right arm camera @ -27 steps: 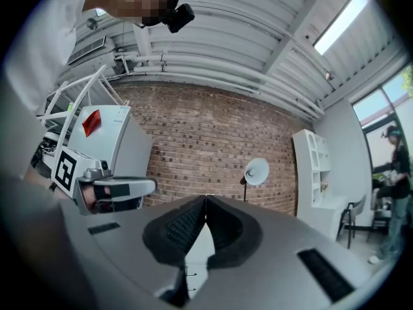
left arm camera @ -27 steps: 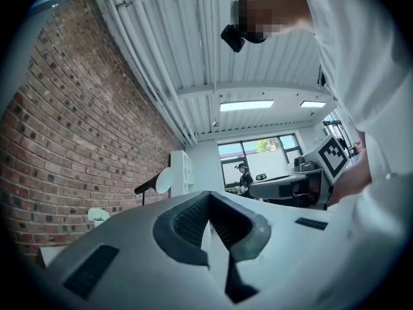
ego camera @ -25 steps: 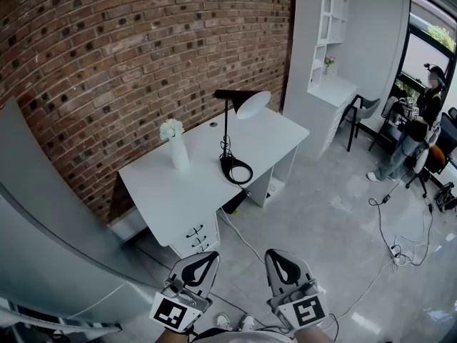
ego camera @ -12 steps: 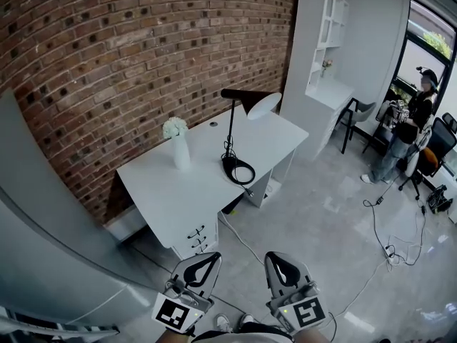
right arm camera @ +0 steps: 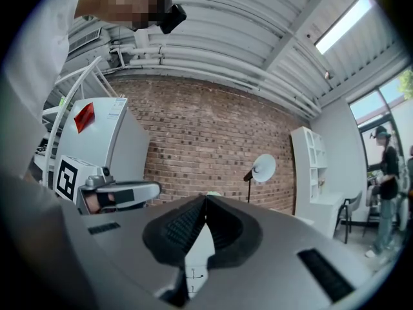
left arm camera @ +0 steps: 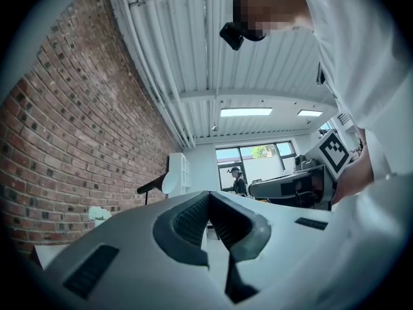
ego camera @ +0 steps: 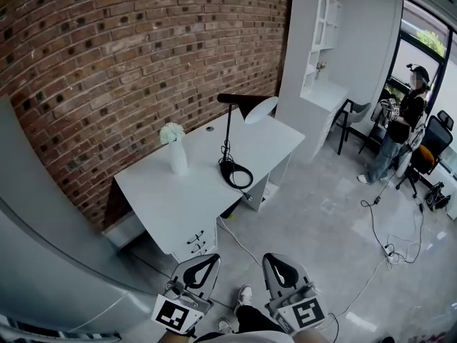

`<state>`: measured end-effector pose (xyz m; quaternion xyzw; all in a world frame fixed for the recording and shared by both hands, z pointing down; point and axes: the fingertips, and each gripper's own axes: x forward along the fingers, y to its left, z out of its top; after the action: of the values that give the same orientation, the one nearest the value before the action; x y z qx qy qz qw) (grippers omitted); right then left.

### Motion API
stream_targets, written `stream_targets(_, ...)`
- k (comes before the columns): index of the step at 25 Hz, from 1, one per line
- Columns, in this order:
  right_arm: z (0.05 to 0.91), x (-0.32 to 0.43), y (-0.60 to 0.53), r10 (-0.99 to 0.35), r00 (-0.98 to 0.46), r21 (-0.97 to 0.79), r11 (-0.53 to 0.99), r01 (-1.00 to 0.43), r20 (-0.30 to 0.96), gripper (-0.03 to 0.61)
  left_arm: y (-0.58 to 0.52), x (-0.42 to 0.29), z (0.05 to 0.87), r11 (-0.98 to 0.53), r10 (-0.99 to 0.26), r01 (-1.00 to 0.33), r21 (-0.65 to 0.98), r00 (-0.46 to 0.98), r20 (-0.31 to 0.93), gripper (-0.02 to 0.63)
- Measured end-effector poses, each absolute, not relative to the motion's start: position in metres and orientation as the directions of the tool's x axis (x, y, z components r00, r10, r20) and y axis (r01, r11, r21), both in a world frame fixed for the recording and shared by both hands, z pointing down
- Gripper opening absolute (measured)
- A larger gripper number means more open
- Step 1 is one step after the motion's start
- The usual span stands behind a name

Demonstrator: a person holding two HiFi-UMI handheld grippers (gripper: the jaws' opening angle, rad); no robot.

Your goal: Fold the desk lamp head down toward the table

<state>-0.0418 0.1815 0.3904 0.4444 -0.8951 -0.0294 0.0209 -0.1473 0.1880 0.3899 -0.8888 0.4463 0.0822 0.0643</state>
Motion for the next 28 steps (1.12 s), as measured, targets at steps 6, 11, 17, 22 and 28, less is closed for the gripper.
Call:
stream_targets(6, 0.391, -0.049, 0.166, -0.779, -0.627, 0.066, 0.625, -0.778, -0.008, 0.018, 0.175, -0.15, 0.395, -0.582, -0.791, -0.812, -0.047, 0.579, -0.198, 0.008)
stream_targets(11, 0.391, -0.044, 0.138, -0.759, -0.651, 0.061, 0.649, -0.758, -0.017, 0.018, 0.149, -0.143, 0.393, -0.557, -0.807, -0.83, -0.041, 0.552, -0.21, 0.008)
stream_targets(17, 0.392, -0.025, 0.09, -0.747, -0.664, 0.067, 0.662, -0.747, -0.02, 0.018, 0.101, -0.128, 0.395, -0.531, -0.817, -0.845, -0.061, 0.53, -0.229, 0.008)
stream_targets(22, 0.401, -0.005, 0.05, -0.752, -0.66, 0.048, 0.658, -0.751, -0.011, 0.018, 0.064, -0.111, 0.401, -0.533, -0.824, -0.845, -0.05, 0.532, -0.194, 0.008)
stream_targets(28, 0.408, 0.008, 0.007, -0.747, -0.665, 0.02, 0.665, -0.747, -0.005, 0.018, 0.023, -0.1, 0.405, -0.523, -0.835, -0.851, -0.054, 0.524, -0.167, 0.008)
